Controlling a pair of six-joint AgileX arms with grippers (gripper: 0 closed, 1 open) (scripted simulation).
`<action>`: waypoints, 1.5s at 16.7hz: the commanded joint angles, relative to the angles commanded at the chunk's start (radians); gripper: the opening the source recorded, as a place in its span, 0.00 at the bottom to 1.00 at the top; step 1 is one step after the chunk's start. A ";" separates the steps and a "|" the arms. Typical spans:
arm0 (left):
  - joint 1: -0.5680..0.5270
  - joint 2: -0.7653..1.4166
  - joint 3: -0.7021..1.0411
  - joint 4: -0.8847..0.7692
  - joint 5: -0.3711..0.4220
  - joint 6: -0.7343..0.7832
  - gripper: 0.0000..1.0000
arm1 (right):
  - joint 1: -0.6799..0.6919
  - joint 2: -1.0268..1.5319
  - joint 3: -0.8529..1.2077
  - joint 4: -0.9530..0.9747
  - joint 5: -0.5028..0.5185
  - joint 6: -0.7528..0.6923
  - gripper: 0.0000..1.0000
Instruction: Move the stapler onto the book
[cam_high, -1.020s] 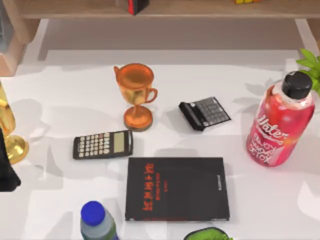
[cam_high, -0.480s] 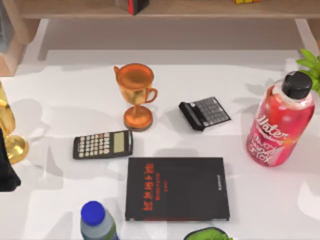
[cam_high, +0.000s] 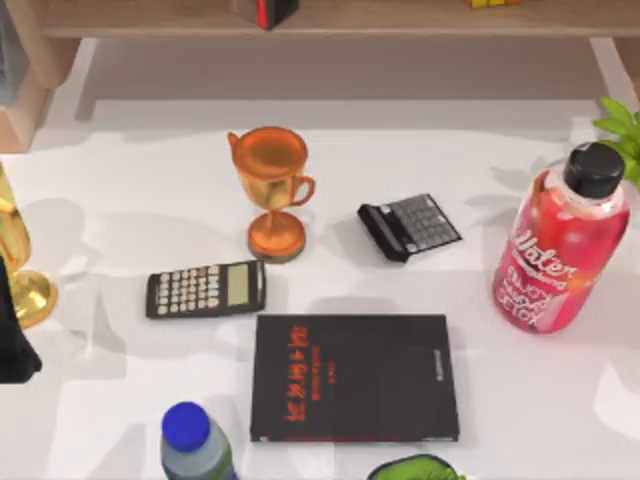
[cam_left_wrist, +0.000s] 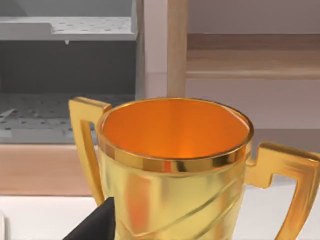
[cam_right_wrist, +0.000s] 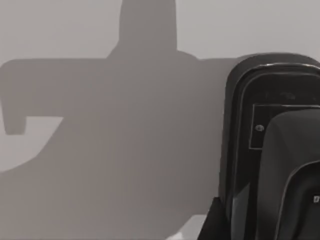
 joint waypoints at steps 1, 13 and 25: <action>0.000 0.000 0.000 0.000 0.000 0.000 1.00 | -0.003 -0.001 0.000 0.000 0.000 0.001 0.00; 0.000 0.000 0.000 0.000 0.000 0.000 1.00 | 0.141 -0.434 -0.101 -0.093 0.128 0.507 0.00; 0.000 0.000 0.000 0.000 0.000 0.000 1.00 | 0.677 -0.838 -0.375 -0.020 0.189 1.182 0.00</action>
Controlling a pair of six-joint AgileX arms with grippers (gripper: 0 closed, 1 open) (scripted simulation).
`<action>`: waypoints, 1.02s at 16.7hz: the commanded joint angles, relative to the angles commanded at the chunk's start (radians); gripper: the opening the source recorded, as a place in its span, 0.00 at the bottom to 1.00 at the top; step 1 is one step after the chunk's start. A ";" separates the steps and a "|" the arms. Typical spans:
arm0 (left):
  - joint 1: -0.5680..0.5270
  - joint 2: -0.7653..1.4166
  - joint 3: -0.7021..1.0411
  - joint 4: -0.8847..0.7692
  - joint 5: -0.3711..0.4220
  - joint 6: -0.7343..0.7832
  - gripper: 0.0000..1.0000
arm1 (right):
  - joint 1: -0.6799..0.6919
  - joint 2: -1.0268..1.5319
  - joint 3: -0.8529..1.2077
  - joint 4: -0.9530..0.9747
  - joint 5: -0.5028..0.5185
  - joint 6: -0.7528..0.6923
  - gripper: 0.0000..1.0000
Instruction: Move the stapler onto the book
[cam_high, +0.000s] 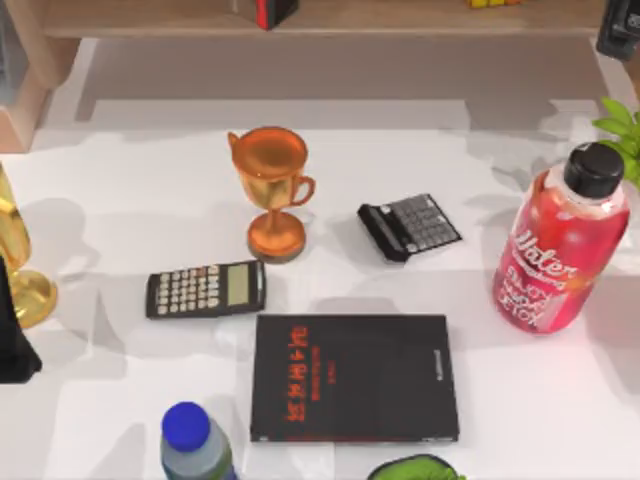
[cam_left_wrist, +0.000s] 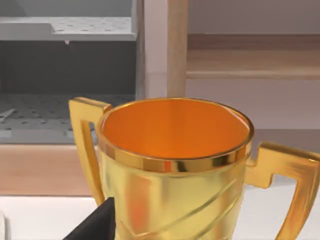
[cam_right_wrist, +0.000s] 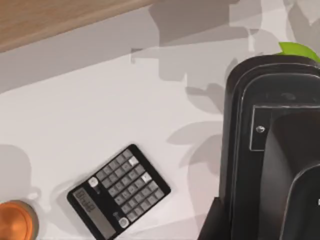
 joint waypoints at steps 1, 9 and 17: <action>0.000 0.000 0.000 0.000 0.000 0.000 1.00 | 0.055 0.000 -0.035 0.021 -0.005 0.035 0.00; 0.000 0.000 0.000 0.000 0.000 0.000 1.00 | 0.450 0.137 -0.353 0.187 -0.046 0.241 0.00; 0.000 0.000 0.000 0.000 0.000 0.000 1.00 | 0.578 0.214 -0.490 0.246 -0.059 0.306 0.00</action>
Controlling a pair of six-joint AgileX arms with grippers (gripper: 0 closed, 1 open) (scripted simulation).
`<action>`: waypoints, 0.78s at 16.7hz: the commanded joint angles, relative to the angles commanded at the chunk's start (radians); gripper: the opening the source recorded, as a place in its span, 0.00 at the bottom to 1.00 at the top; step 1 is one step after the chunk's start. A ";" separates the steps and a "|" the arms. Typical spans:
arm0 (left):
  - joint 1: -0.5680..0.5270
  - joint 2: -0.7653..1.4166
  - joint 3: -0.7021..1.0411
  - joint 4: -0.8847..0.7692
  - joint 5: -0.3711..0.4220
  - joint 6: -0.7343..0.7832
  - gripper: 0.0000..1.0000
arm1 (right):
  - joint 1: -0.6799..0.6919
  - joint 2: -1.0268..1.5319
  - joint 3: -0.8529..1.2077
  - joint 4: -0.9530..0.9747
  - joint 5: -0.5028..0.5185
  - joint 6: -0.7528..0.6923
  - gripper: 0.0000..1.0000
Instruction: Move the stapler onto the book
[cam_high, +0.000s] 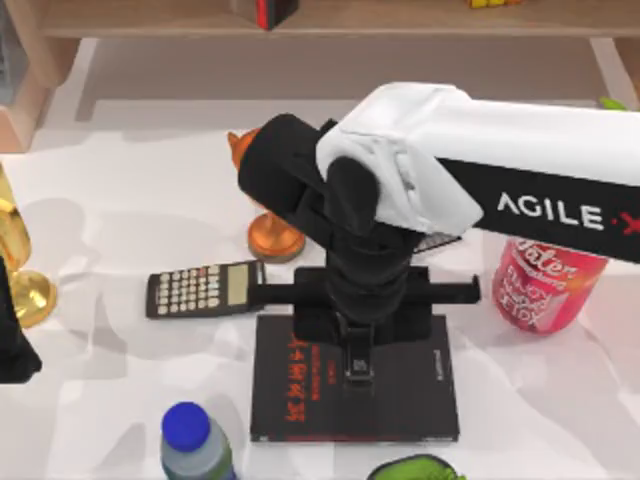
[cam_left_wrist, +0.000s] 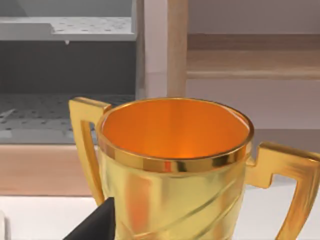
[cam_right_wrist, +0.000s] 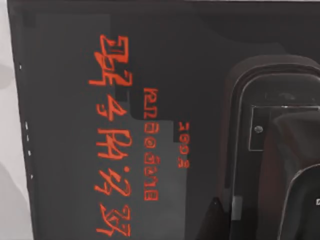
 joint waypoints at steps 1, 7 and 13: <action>0.000 0.000 0.000 0.000 0.000 0.000 1.00 | 0.000 0.000 0.000 0.000 0.000 0.000 0.00; 0.000 0.000 0.000 0.000 0.000 0.000 1.00 | -0.004 0.019 -0.038 0.058 0.000 -0.002 0.00; 0.000 0.000 0.000 0.000 0.000 0.000 1.00 | -0.004 0.037 -0.068 0.105 0.000 -0.003 0.00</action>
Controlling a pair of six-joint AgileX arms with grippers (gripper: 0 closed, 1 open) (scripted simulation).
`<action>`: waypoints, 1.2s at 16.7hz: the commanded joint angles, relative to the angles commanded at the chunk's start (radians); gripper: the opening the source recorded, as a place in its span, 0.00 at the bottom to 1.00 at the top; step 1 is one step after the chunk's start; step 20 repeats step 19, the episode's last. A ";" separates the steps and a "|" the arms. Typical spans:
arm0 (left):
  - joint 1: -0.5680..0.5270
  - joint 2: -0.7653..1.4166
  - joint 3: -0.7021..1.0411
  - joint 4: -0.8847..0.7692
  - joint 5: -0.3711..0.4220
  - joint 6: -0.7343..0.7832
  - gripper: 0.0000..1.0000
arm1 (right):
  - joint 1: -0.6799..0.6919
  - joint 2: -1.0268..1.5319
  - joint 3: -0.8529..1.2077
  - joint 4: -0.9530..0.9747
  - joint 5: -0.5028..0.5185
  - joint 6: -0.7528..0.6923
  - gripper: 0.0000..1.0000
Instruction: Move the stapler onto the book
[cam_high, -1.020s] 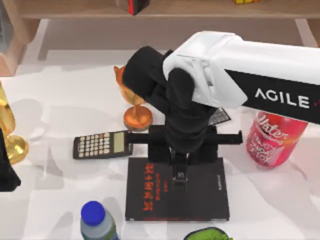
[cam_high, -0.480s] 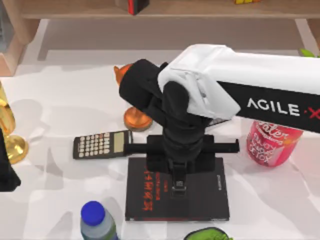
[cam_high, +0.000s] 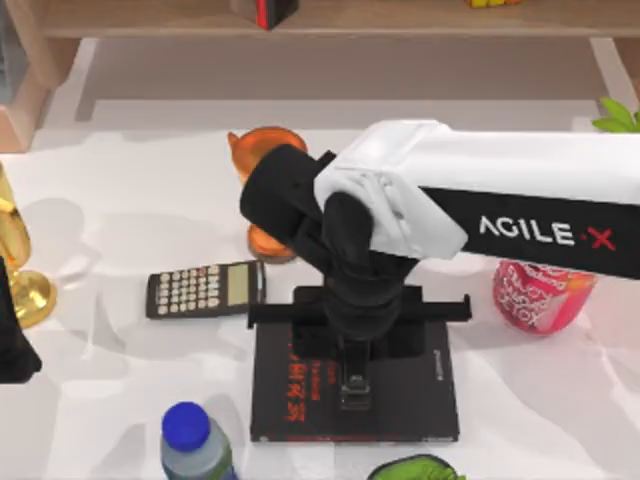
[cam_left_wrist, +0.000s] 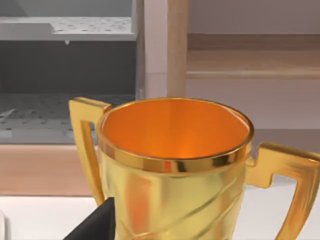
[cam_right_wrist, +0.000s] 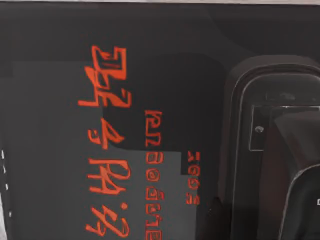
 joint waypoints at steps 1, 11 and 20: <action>0.000 0.000 0.000 0.000 0.000 0.000 1.00 | 0.000 0.000 0.000 0.000 0.000 0.000 0.08; 0.000 0.000 0.000 0.000 0.000 0.000 1.00 | 0.000 0.000 0.000 0.000 0.000 0.000 0.83; 0.000 0.000 0.000 0.000 0.000 0.000 1.00 | 0.000 0.000 0.000 0.000 0.000 0.000 1.00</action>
